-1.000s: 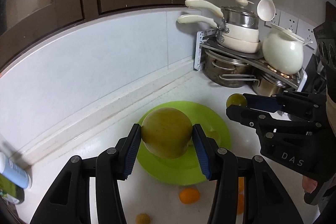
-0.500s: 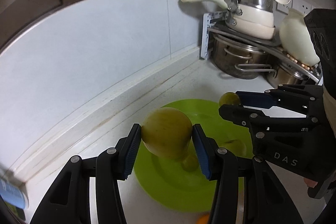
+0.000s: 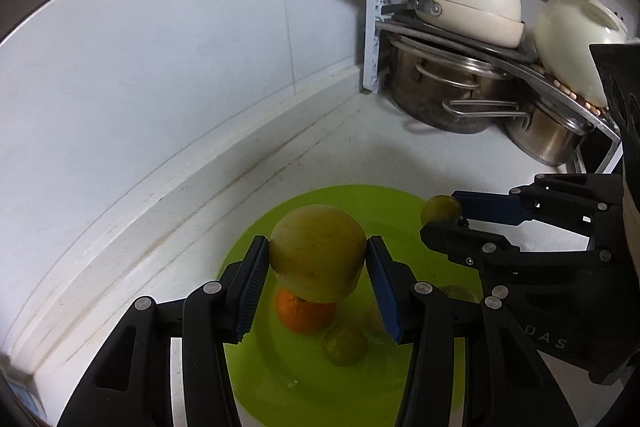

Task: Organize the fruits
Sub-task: 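Open both grippers to release the pomelo and lime onto the green plate, then withdraw both open grippers from the plate toward the loose fruits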

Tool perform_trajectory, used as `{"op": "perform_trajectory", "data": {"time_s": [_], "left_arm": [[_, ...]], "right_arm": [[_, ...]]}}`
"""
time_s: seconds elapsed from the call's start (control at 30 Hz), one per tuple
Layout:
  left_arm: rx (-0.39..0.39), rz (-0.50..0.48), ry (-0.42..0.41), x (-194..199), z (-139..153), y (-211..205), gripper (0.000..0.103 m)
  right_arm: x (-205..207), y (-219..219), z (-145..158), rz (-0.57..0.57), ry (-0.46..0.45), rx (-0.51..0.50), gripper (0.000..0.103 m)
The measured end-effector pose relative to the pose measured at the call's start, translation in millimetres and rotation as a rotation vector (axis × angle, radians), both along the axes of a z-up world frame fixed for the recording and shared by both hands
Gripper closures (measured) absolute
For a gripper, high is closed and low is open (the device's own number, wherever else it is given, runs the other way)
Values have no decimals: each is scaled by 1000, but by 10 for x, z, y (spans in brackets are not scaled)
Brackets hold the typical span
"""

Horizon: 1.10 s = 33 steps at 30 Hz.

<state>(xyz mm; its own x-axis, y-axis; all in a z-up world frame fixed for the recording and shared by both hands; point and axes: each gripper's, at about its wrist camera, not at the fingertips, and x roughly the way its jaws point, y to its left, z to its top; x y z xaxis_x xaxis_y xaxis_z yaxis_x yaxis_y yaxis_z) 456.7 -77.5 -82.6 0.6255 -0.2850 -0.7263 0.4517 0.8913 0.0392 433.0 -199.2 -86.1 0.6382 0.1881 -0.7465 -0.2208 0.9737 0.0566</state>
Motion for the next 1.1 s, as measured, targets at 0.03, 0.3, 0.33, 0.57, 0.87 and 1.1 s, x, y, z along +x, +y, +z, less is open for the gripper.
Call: {"op": "perform_trajectory", "data": {"time_s": [0.03, 0.3, 0.33, 0.57, 0.87, 1.1], "left_arm": [[0, -3, 3, 2, -7, -4, 54], [5, -1, 18, -4, -46, 14, 54], [8, 3, 4, -20, -31, 24, 53], [22, 58, -61, -137, 137, 157, 43], [-18, 135, -87, -486, 351, 408, 37], [-60, 153, -121, -860, 578, 565, 31]], "right_arm": [[2, -10, -13, 0, 4, 2, 73], [54, -48, -47, -12, 16, 19, 73], [55, -42, -44, -10, 17, 23, 73], [25, -8, 19, -15, 11, 36, 67], [-253, 20, 244, -33, -43, 17, 62], [-599, 75, 469, -28, -93, 26, 56]]}}
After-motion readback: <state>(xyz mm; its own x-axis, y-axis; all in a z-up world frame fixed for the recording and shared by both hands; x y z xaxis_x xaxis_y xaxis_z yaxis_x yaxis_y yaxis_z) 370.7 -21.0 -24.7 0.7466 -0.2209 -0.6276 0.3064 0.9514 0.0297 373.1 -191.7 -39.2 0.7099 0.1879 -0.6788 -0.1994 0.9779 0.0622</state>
